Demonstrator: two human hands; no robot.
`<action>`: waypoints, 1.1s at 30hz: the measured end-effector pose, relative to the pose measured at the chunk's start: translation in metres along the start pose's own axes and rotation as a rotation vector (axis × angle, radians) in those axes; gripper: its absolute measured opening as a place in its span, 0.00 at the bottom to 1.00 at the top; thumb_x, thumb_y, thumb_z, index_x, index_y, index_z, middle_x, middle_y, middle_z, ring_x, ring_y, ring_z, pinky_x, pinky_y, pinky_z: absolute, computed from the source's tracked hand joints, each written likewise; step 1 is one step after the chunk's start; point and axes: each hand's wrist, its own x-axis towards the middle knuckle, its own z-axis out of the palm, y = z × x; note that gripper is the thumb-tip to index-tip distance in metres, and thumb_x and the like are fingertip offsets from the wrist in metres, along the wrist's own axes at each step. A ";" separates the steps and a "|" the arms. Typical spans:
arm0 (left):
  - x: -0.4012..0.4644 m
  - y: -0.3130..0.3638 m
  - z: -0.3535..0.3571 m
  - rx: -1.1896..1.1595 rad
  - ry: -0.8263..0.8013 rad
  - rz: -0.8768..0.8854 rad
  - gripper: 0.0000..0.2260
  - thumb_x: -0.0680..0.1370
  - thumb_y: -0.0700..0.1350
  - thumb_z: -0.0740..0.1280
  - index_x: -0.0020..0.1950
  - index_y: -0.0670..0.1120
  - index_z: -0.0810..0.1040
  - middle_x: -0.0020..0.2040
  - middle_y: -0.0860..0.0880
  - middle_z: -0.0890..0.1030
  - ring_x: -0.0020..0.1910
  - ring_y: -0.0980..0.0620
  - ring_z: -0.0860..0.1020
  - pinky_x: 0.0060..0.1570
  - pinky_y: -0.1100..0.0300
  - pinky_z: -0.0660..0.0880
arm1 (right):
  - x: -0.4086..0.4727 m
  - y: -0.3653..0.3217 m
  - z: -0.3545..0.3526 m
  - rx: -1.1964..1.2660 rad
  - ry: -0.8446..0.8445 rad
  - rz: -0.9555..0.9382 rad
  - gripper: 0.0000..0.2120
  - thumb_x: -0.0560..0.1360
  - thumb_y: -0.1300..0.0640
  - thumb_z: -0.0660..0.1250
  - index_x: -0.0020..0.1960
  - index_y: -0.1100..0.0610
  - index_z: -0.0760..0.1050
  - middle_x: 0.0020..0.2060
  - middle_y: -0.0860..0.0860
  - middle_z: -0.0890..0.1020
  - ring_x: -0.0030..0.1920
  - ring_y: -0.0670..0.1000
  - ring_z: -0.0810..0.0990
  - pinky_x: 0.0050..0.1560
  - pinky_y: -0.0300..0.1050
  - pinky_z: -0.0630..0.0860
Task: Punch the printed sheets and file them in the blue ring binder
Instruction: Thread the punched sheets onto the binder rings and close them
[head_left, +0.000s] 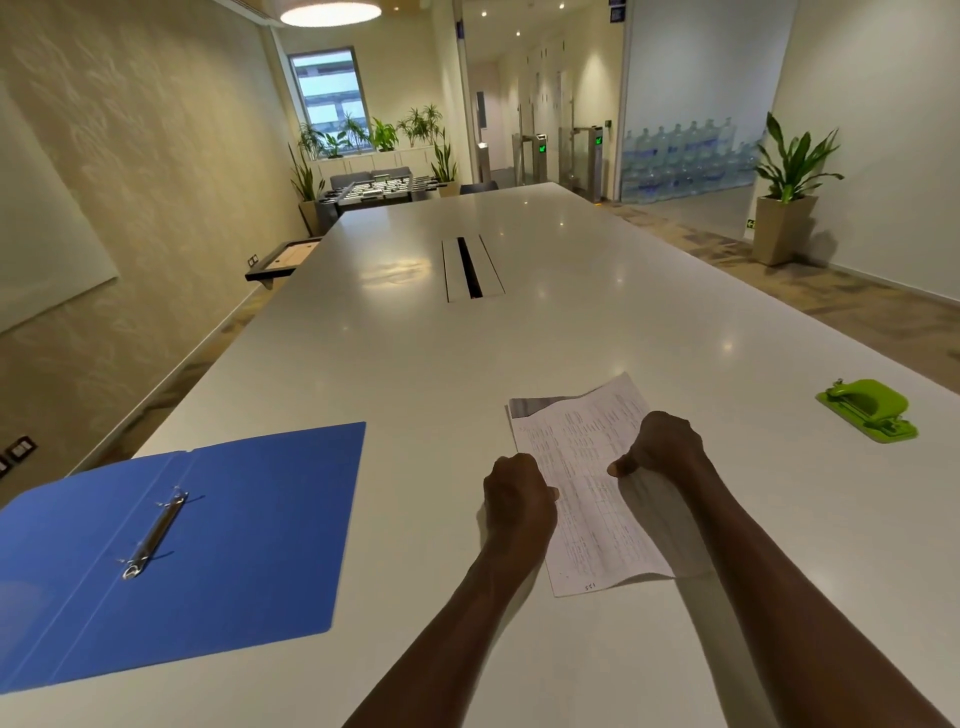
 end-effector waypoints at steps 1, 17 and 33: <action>0.000 0.000 0.000 -0.003 -0.002 0.000 0.06 0.75 0.41 0.72 0.49 0.41 0.80 0.50 0.45 0.83 0.48 0.48 0.82 0.39 0.63 0.72 | -0.001 0.001 -0.001 0.007 -0.001 -0.016 0.33 0.60 0.47 0.81 0.56 0.61 0.71 0.54 0.55 0.79 0.55 0.57 0.78 0.50 0.48 0.75; 0.008 -0.015 0.001 -0.333 0.015 -0.170 0.25 0.72 0.48 0.75 0.64 0.41 0.72 0.56 0.51 0.78 0.54 0.50 0.80 0.44 0.66 0.75 | -0.014 0.014 -0.027 0.543 0.299 -0.292 0.10 0.67 0.59 0.75 0.46 0.59 0.78 0.44 0.52 0.81 0.40 0.52 0.79 0.35 0.42 0.72; 0.048 -0.041 -0.064 -0.574 0.199 0.205 0.05 0.75 0.41 0.73 0.48 0.41 0.82 0.41 0.57 0.82 0.38 0.66 0.81 0.39 0.69 0.78 | -0.060 -0.021 -0.033 1.109 0.292 -0.507 0.10 0.74 0.59 0.70 0.52 0.46 0.78 0.48 0.42 0.83 0.46 0.39 0.82 0.45 0.39 0.77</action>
